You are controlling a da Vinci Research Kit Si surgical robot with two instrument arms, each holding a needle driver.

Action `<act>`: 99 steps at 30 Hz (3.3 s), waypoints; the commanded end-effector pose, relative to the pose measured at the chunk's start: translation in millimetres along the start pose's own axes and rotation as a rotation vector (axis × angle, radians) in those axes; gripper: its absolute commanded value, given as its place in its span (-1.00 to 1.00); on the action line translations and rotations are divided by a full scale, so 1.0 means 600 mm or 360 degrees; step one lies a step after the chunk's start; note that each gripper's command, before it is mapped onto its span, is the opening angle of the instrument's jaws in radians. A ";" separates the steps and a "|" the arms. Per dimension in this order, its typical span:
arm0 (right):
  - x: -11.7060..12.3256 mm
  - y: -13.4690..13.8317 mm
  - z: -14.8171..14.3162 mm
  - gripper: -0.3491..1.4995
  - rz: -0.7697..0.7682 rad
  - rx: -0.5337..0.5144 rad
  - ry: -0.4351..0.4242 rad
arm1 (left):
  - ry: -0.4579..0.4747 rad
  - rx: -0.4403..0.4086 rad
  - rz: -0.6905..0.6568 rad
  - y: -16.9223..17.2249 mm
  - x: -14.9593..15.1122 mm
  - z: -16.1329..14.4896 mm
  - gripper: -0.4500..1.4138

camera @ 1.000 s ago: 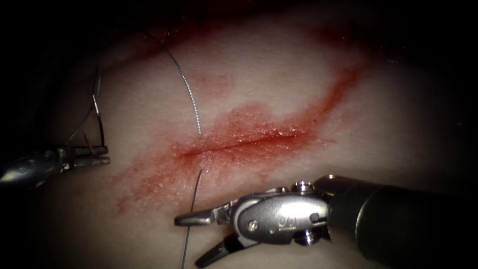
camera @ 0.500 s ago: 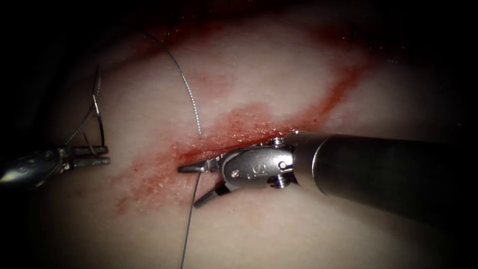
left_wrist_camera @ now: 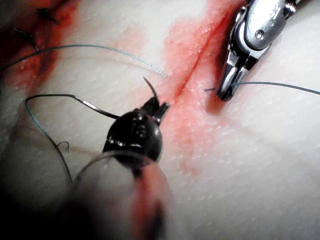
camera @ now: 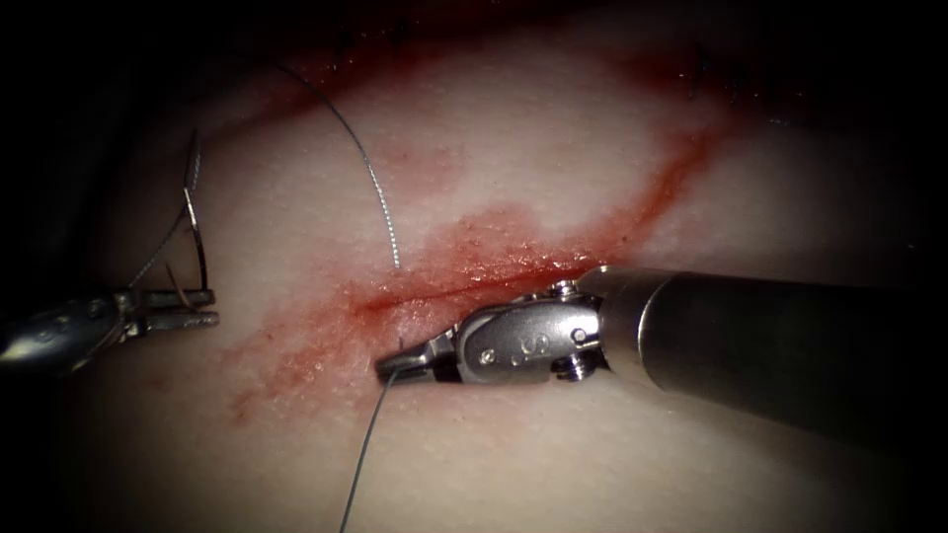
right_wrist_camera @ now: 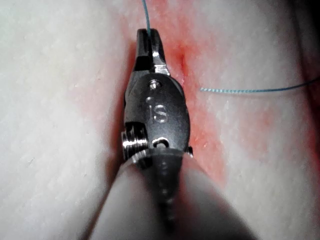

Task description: Wound Closure

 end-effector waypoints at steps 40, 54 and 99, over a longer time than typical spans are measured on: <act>0.0146 0.0030 -0.0074 0.42 -0.0033 -0.0099 0.0055 | -0.0001 -0.0006 0.0000 0.0002 -0.0004 0.0017 -1.00; -0.0089 0.0050 0.0026 -0.06 -0.0099 -0.0089 -0.0036 | -0.0006 -0.0008 0.0001 0.0002 -0.0005 0.0017 -1.00; 0.0158 -0.0043 -0.0121 0.74 0.0012 -0.0055 -0.0048 | -0.0004 -0.0010 0.0000 0.0003 -0.0004 0.0019 -1.00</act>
